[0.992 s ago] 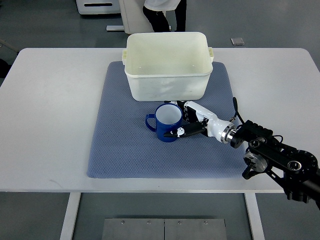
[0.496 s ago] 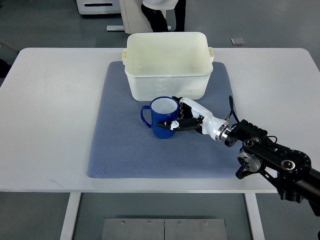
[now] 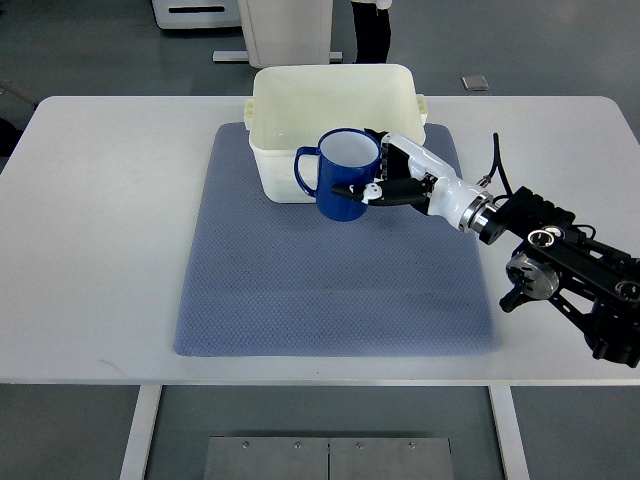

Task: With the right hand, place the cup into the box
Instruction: 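Lift the blue mug with the right hand up over the cream tub, then lower the mug into the cream tub and open the right hand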

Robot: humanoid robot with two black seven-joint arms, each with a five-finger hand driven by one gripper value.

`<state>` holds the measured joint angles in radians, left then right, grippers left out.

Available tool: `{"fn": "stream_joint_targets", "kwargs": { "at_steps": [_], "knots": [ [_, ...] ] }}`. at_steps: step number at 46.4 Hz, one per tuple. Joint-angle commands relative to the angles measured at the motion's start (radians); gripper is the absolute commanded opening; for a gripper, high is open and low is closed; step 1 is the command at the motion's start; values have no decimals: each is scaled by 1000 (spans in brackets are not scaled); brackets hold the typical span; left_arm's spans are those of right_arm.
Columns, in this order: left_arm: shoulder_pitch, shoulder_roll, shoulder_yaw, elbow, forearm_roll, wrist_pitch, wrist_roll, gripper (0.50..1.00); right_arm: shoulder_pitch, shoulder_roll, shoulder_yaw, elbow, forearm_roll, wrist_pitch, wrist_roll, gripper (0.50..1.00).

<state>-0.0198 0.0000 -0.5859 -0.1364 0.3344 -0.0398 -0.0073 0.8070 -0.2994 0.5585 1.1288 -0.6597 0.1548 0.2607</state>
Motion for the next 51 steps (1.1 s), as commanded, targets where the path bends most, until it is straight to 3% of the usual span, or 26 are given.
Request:
{"fn": "stream_joint_targets", "kwargs": {
  "at_steps": [1, 13, 26, 51],
  "knots": [
    [0, 0, 0, 0, 0, 0, 0, 1000, 29, -14, 0, 0, 25, 0, -3, 500],
    [0, 0, 0, 0, 0, 0, 0, 1000, 130, -29, 0, -18, 107, -1, -28, 500],
    [0, 0, 0, 0, 0, 0, 0, 1000, 225, 17, -2, -152, 157, -29, -67, 500],
    [0, 0, 0, 0, 0, 0, 0, 1000, 281, 216, -12, -380, 155, -218, -104, 500]
  ]
}}
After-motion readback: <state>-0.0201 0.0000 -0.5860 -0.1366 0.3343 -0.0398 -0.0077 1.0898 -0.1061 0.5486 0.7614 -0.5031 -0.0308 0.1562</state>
